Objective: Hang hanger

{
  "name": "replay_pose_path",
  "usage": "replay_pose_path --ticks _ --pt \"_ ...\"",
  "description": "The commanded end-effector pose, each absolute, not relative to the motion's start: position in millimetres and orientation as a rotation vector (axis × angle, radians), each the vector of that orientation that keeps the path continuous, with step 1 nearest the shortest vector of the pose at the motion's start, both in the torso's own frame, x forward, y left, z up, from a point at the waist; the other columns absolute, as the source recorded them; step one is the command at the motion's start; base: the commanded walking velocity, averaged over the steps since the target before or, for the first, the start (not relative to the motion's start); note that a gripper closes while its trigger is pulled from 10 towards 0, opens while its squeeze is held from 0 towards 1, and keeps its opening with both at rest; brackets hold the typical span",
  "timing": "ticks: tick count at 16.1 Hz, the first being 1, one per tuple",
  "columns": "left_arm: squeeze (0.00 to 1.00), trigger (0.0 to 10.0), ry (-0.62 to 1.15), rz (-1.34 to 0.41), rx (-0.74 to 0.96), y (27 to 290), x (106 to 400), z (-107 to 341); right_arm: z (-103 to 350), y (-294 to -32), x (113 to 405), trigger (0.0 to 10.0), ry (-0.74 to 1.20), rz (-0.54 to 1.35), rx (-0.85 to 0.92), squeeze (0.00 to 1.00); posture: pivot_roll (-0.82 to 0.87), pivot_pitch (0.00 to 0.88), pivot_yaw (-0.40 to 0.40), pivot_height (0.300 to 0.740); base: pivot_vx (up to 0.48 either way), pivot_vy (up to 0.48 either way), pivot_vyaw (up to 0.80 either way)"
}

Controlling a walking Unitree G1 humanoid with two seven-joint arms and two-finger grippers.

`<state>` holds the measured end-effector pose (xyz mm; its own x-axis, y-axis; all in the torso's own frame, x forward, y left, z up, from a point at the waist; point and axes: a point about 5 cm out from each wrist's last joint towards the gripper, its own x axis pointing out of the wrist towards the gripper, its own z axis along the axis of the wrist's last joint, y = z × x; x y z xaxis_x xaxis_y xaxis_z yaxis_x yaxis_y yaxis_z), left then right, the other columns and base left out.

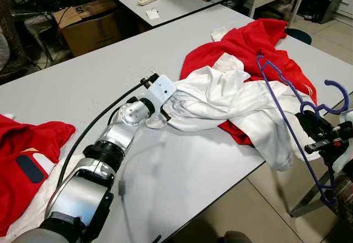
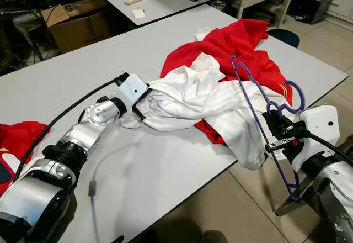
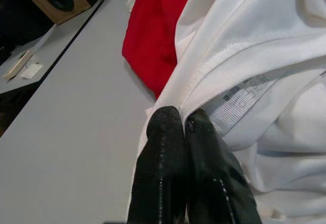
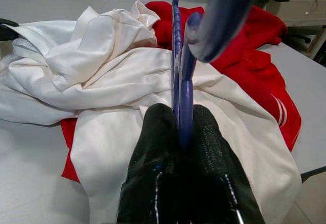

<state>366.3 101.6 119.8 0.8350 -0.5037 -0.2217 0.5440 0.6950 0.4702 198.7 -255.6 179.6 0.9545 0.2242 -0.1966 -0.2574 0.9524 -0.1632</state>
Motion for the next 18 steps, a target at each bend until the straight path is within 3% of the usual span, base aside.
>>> replay_pose_path --ticks 1,2,3,4,5,7,13,15,18 --pt "0.0 0.9 0.049 -0.576 0.573 100 371 128 186 -255 200 10.0 0.16 0.251 -0.21 0.0 -0.3 0.0 0.111 0.74 0.0 0.0 0.0" --pt "0.0 10.0 0.05 -0.579 0.577 96 371 128 186 -255 200 10.0 0.16 0.25 -0.211 0.0 -0.3 0.0 0.113 0.74 0.0 0.0 0.0" --pt "0.0 10.0 0.05 -0.581 0.578 95 371 127 186 -255 200 10.0 0.16 0.25 -0.211 0.0 -0.3 0.0 0.113 0.74 0.0 0.0 0.0" --pt "0.0 9.1 0.052 -0.596 0.562 93 370 127 186 -255 200 10.0 0.159 0.248 -0.211 0.0 -0.3 0.0 0.112 0.74 0.0 0.0 0.0" --pt "0.0 0.0 0.045 -0.596 0.544 92 371 128 186 -255 200 10.0 0.158 0.247 -0.21 0.0 -0.3 0.0 0.112 0.74 0.0 0.0 0.0" --pt "0.0 0.0 0.041 -0.593 0.487 94 372 131 186 -255 200 10.0 0.156 0.244 -0.209 0.0 -0.3 0.0 0.111 0.74 0.0 0.0 0.0" --pt "0.0 0.0 -0.022 -0.549 0.084 125 388 179 196 -252 202 10.0 0.034 0.218 -0.128 0.0 -0.28 0.0 0.127 0.74 0.0 0.0 0.0" --pt "0.0 0.0 -0.035 -0.563 0.08 129 389 186 196 -251 202 10.0 0.031 0.221 -0.127 0.0 -0.28 0.0 0.128 0.74 0.0 0.0 0.0" --pt "0.0 0.0 -0.181 -0.383 0.095 177 401 245 198 -246 208 10.0 -0.009 0.233 -0.108 0.0 -0.27 0.0 0.137 0.74 0.0 0.0 0.0"
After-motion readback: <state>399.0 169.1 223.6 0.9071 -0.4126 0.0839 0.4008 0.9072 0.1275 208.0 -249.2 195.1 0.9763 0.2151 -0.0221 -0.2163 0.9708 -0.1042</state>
